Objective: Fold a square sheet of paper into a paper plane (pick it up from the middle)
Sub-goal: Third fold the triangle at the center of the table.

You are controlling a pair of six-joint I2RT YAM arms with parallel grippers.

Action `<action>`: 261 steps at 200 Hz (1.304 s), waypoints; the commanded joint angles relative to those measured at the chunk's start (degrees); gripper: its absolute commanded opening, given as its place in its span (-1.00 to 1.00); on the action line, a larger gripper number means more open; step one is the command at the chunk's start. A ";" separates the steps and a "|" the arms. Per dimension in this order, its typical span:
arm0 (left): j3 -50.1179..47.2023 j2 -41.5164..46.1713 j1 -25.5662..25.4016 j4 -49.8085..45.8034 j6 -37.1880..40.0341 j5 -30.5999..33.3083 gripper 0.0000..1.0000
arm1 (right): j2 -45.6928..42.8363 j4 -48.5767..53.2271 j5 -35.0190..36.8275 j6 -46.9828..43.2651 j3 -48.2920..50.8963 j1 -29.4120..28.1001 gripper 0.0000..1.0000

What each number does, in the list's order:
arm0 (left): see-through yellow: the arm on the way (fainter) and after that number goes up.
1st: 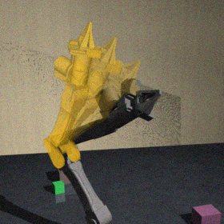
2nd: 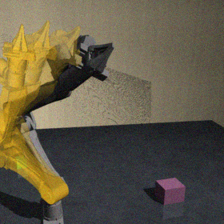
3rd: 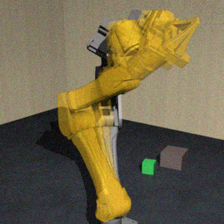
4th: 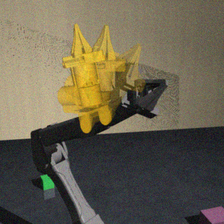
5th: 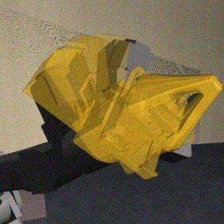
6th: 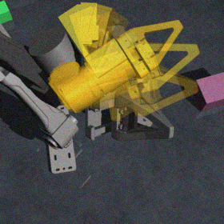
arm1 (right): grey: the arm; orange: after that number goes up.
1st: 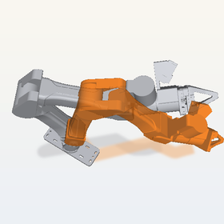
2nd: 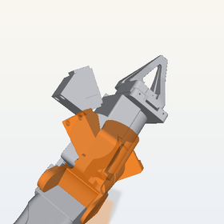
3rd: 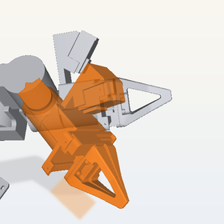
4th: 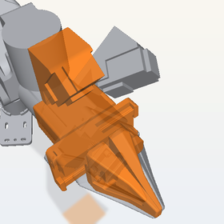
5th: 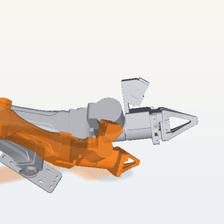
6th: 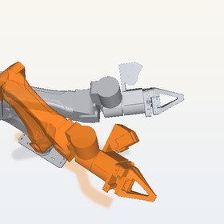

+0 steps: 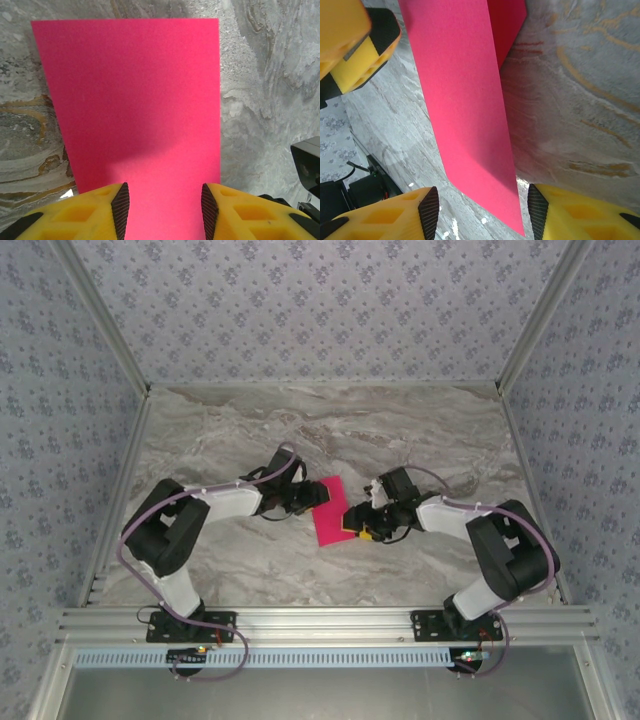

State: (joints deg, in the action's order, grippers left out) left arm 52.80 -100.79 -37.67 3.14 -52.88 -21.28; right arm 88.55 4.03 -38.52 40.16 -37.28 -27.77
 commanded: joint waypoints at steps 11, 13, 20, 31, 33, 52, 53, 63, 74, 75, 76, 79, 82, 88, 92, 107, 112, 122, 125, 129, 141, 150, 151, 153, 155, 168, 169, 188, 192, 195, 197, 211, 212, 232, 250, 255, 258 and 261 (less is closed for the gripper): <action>1.34 -1.40 -0.24 0.99 -0.55 -0.87 -0.11 | -0.04 -0.55 -1.89 1.36 1.20 -0.36 -0.01; 1.34 -1.46 -0.22 0.99 -0.55 -0.85 -0.11 | -0.15 -0.57 -1.86 1.44 1.23 -0.38 -0.02; 1.31 -1.66 -0.25 0.99 -0.51 -0.79 -0.11 | -0.59 -0.76 -1.66 1.79 1.49 -0.36 -0.05; 1.34 -1.99 -0.22 0.91 -0.47 -0.71 -0.12 | -1.10 -0.38 -0.80 2.38 1.55 -0.44 -0.12; 1.30 -2.03 -0.28 0.86 -0.47 -0.70 -0.12 | -1.28 -0.35 -0.64 2.49 1.65 -0.40 -0.13; 1.26 -2.80 -0.22 0.73 -0.41 -0.60 -0.12 | -1.86 0.28 0.14 3.93 1.87 -0.30 -0.25; 1.26 -2.86 -0.21 0.73 -0.44 -0.61 -0.12 | -1.88 0.37 0.22 4.03 1.86 -0.28 -0.26; 1.15 -3.22 -0.29 0.64 -0.39 -0.53 -0.13 | -2.06 1.51 0.48 5.10 1.67 -0.09 -0.38; 1.10 -3.59 -0.21 0.48 -0.37 -0.54 -0.13 | -2.47 2.64 0.98 6.09 1.44 0.07 -0.49; 1.09 -3.61 -0.21 0.47 -0.37 -0.53 -0.13 | -2.53 2.69 1.07 6.17 1.43 0.08 -0.49; 1.04 -3.66 -0.25 0.47 -0.38 -0.52 -0.14 | -2.57 2.76 1.12 6.29 1.47 0.08 -0.49; 1.00 -3.70 -0.29 0.47 -0.30 -0.52 -0.13 | -2.76 2.86 1.35 6.51 1.42 0.04 -0.50; 0.99 -3.77 -0.23 0.47 -0.29 -0.52 -0.14 | -2.91 3.05 1.50 6.75 1.46 0.02 -0.53; 0.91 -3.92 -0.24 0.47 -0.29 -0.56 -0.14 | -3.19 3.52 2.00 7.09 1.35 0.03 -0.56; 0.91 -4.05 -0.24 0.47 -0.30 -0.57 -0.14 | -3.33 3.88 2.26 7.12 1.18 0.04 -0.59; 0.74 -4.39 -0.22 0.39 -0.20 -0.56 -0.14 | -3.31 4.73 2.77 7.62 0.71 0.08 -0.71; 0.69 -4.41 -0.28 0.29 -0.25 -0.61 -0.14 | -3.25 4.79 2.90 7.80 0.44 0.06 -0.74; 0.65 -4.50 -0.27 0.20 -0.05 -0.61 -0.14 | -3.11 4.37 2.76 8.31 0.12 -0.06 -0.81; 0.63 -4.52 -0.25 0.16 0.01 -0.60 -0.14 | -3.04 4.29 2.75 8.48 0.01 -0.08 -0.82; 0.64 -4.53 -0.23 0.12 0.02 -0.56 -0.14 | -2.95 4.10 2.75 8.67 -0.22 -0.10 -0.84; 0.60 -4.59 -0.26 0.02 0.23 -0.52 -0.14 | -2.55 3.31 2.75 8.99 -0.90 -0.43 -0.86; 0.54 -4.57 -0.28 0.01 0.30 -0.54 -0.14 | -2.15 2.66 2.73 9.32 -1.55 -0.80 -0.87; 0.54 -4.58 -0.29 0.02 0.31 -0.57 -0.14 | -2.11 2.57 2.74 9.32 -1.65 -0.89 -0.87; 0.55 -4.59 -0.30 0.02 0.32 -0.58 -0.14 | -1.97 2.45 2.79 9.43 -1.90 -0.99 -0.87; 0.55 -4.57 -0.28 0.03 0.28 -0.60 -0.14 | -1.82 2.25 2.83 9.46 -2.07 -1.09 -0.87; 0.77 -4.59 -0.29 -0.15 0.49 -0.61 -0.14 | -0.45 0.95 2.82 10.12 -3.28 -1.80 -0.87; 0.79 -4.59 -0.25 -0.15 0.54 -0.61 -0.14 | -0.34 0.83 2.79 10.16 -3.39 -1.92 -0.87; 1.51 -4.13 -0.23 -0.97 0.98 -0.44 -0.15 | 2.65 -0.28 3.45 11.03 -5.49 -3.37 -0.86; 1.56 -3.80 -0.27 -1.02 1.10 -0.31 -0.15 | 3.25 -0.88 3.48 11.37 -5.87 -3.72 -0.86; 1.55 -3.49 -0.30 -0.95 1.19 -0.26 -0.15 | 3.69 -1.32 3.47 11.61 -5.99 -3.86 -0.86; 1.53 -3.28 -0.30 -0.94 1.24 -0.26 -0.15 | 4.03 -1.60 3.52 11.67 -6.12 -4.02 -0.86; 1.65 -1.55 -0.24 -1.02 2.16 0.21 -0.15 | 6.00 -2.89 4.30 12.38 -7.18 -4.82 -0.85; 1.67 -1.44 -0.27 -1.02 2.21 0.20 -0.15 | 6.14 -3.02 4.32 12.39 -7.23 -4.92 -0.85; 1.72 1.22 -0.21 -1.45 3.57 2.00 -0.15 | 7.88 -5.79 4.88 13.25 -7.95 -5.53 -0.85; 2.09 2.85 -0.25 -3.07 4.68 4.86 -0.15 | 8.70 -7.38 5.64 13.44 -8.25 -5.96 -0.83; 2.33 2.92 -0.15 -3.62 4.87 5.49 -0.15 | 8.90 -8.00 5.73 13.47 -8.21 -5.90 -0.83; 2.44 2.92 -0.13 -3.99 5.03 5.90 -0.16 | 8.99 -8.27 5.66 13.50 -8.25 -5.94 -0.83; 2.56 2.82 -0.12 -4.30 5.16 6.30 -0.16 | 9.09 -8.67 5.73 13.67 -8.19 -5.94 -0.83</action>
State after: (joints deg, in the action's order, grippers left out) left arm 52.90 -100.77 -37.67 1.45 -50.48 -18.96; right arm 96.53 -1.06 -34.46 52.21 -43.92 -33.34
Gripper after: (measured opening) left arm 0.425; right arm 0.084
